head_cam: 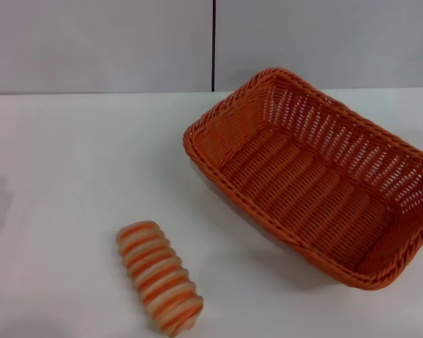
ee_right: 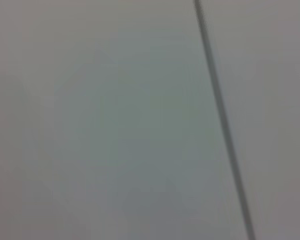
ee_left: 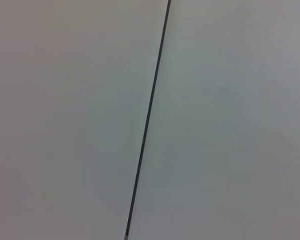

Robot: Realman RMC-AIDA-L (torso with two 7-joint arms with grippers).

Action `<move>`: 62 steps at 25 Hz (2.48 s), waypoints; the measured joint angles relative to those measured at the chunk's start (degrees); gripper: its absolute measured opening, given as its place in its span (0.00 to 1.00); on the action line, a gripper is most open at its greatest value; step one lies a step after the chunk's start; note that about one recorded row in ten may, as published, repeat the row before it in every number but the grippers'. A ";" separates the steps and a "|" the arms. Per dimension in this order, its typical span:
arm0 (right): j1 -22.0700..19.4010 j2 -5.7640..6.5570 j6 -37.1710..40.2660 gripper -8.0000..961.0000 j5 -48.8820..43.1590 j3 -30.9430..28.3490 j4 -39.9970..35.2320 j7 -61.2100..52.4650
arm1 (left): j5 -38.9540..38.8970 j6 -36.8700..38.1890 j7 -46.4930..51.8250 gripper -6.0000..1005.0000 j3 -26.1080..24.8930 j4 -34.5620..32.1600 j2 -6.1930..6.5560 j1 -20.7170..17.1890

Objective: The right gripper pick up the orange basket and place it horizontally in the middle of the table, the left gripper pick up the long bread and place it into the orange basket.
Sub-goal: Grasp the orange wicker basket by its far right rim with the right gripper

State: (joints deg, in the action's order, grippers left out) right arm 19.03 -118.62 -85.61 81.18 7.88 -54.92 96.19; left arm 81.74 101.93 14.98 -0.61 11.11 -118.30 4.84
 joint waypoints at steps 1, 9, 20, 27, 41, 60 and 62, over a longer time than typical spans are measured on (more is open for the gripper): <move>0.14 0.03 0.47 0.86 -1.88 2.06 -3.16 -3.65 | 0.00 -0.18 0.01 0.81 0.00 -0.03 0.00 0.29; 4.46 4.45 -0.42 0.86 -20.92 16.87 -18.08 -34.76 | 0.00 -0.86 0.05 0.81 0.00 -0.04 0.00 0.68; 19.39 13.76 -10.21 0.86 -40.21 29.53 -6.99 -49.82 | -0.01 -0.93 0.05 0.81 0.00 -0.04 0.00 0.29; 28.56 14.32 -10.95 0.86 -48.86 32.42 2.70 -48.97 | 0.00 -0.96 0.05 0.81 0.00 -0.13 0.00 0.11; 32.92 9.78 -1.80 0.86 -48.67 36.00 10.42 -45.85 | -0.37 -1.29 0.04 0.81 -0.31 -0.80 0.00 -0.11; 31.86 6.32 7.65 0.86 -49.11 36.24 17.84 -43.68 | -0.44 -5.89 0.05 0.81 -0.44 -2.13 -0.04 1.38; 31.62 6.04 8.18 0.86 -48.97 36.24 17.87 -43.09 | -0.45 -5.99 0.05 0.81 -0.46 -2.16 -0.02 1.38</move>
State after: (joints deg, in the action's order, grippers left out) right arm 50.65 -112.59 -77.43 32.21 44.12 -37.05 53.10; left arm 81.29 95.95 15.03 -1.08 8.96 -118.32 6.22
